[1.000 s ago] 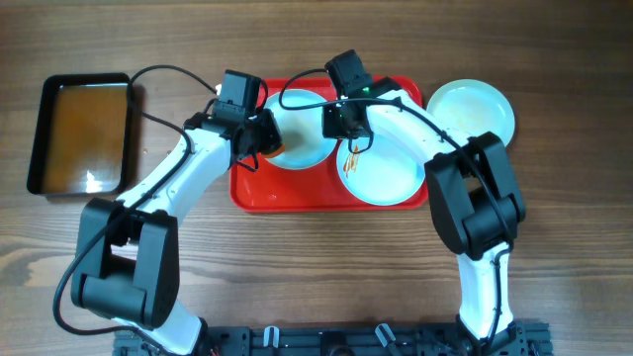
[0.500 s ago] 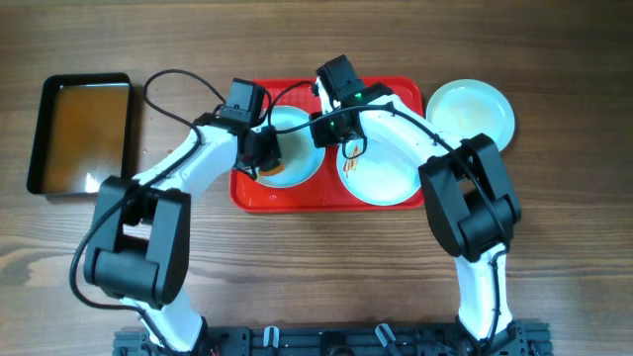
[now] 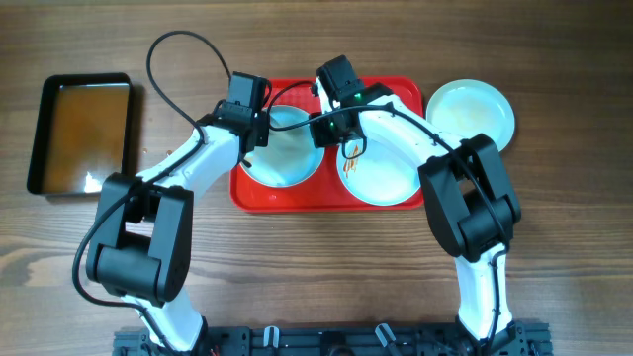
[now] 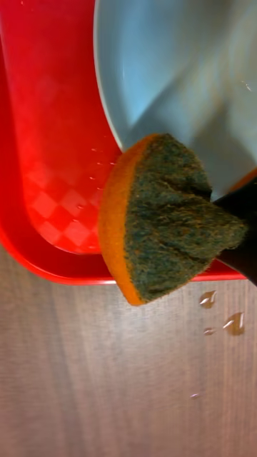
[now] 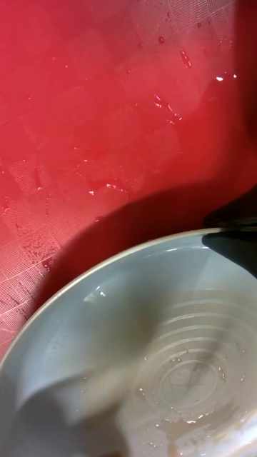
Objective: Clean dirty plates on tray and stack at the side
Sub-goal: 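Scrub the plate again with the sponge in the left gripper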
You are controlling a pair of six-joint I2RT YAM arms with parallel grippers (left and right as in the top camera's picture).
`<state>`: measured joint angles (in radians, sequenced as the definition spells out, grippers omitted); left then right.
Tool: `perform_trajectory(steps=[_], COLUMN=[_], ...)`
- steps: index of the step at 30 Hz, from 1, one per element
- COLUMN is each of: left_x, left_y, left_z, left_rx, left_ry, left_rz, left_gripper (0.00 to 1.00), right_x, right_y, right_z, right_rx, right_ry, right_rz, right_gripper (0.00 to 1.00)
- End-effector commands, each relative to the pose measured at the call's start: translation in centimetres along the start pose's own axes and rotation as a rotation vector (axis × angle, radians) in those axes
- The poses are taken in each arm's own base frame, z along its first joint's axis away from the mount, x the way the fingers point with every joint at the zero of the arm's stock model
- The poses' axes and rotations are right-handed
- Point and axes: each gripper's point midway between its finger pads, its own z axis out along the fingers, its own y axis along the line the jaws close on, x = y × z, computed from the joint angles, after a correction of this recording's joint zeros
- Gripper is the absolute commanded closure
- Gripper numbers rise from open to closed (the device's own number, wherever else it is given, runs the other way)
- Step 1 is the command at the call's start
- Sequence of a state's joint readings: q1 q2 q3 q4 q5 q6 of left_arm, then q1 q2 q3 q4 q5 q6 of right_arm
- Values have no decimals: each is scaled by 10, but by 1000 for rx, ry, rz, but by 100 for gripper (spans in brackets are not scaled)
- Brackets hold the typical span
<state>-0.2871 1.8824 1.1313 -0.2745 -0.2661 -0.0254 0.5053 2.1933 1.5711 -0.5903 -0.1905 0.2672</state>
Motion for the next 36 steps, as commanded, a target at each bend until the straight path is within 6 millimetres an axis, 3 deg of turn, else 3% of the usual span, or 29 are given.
perform_trajectory(steps=[1, 7, 10, 13, 16, 22, 26, 32, 36], left_x=[-8, 12, 11, 11, 13, 30, 31, 25, 57], left_y=[1, -35, -33, -31, -3, 5, 20, 19, -12], left_z=[4, 0, 2, 18, 32, 31, 18, 1, 4], left_rx=[-15, 192, 184, 149, -8, -49, -254, -416, -251], left_ry=[-35, 64, 57, 43, 25, 92, 84, 35, 157], left_rz=[81, -139, -134, -134, -137, 16, 90, 174, 209], left_gripper=[96, 96, 96, 96, 96, 96, 96, 96, 96], right_x=[11, 10, 10, 11, 12, 9, 9, 11, 10], right_y=[-9, -11, -11, -11, -11, -11, -11, -11, -11], right_z=[7, 7, 7, 7, 7, 7, 7, 7, 7], right_rx=[39, 47, 48, 48, 50, 47, 47, 48, 48], right_ry=[27, 22, 24, 24, 31, 19, 19, 24, 23], right_rz=[11, 11, 11, 11, 12, 14, 26, 27, 27], right_gripper=[96, 96, 96, 96, 96, 96, 96, 96, 96])
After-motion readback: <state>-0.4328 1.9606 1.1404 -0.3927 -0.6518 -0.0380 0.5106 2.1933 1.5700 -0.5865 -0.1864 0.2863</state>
